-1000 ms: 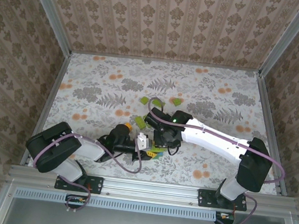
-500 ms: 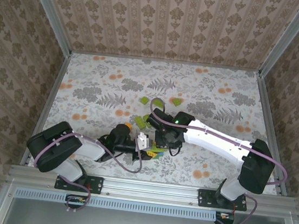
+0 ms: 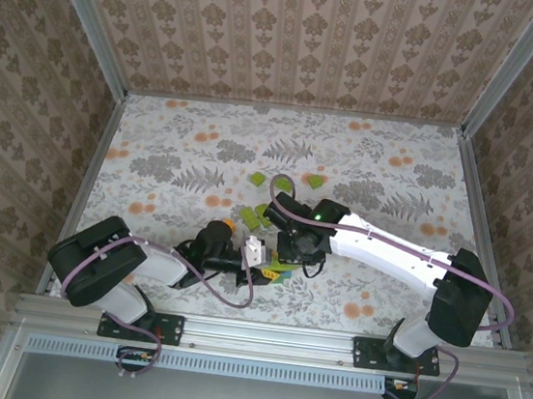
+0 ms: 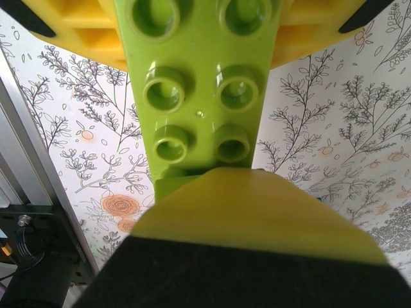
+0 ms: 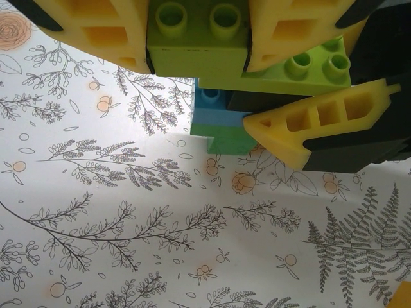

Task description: Assemble a carrot with lego

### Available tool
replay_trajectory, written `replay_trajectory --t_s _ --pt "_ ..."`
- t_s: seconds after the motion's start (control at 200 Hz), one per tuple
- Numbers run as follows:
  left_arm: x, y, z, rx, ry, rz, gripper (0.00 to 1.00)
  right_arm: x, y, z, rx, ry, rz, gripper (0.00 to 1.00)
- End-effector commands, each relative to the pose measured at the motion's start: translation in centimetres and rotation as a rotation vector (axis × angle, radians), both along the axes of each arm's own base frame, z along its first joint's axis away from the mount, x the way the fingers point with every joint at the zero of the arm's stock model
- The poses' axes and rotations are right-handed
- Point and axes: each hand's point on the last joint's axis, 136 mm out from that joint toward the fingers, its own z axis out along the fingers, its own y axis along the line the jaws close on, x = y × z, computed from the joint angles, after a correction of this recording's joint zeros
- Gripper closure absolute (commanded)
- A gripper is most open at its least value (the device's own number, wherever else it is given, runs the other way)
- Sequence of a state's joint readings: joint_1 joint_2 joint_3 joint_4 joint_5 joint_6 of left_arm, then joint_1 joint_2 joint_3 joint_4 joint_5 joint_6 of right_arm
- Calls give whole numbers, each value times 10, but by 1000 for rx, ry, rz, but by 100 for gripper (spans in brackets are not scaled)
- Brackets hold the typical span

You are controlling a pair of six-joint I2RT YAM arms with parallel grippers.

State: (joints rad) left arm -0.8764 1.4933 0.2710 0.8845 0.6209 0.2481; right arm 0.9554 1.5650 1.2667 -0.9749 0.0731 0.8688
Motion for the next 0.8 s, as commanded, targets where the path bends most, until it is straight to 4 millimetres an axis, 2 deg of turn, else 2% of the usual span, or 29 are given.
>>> replay_trajectory --t_s 0.0,0.305,0.795 --pt "0 11 -37 138 38 33 76 -30 -17 -30 -98 154 39 74" --pt "1 11 -37 139 38 36 76 -36 -12 -35 -106 176 55 73" --pt "2 11 -39 145 41 37 77 -31 -5 -49 -111 185 39 69"
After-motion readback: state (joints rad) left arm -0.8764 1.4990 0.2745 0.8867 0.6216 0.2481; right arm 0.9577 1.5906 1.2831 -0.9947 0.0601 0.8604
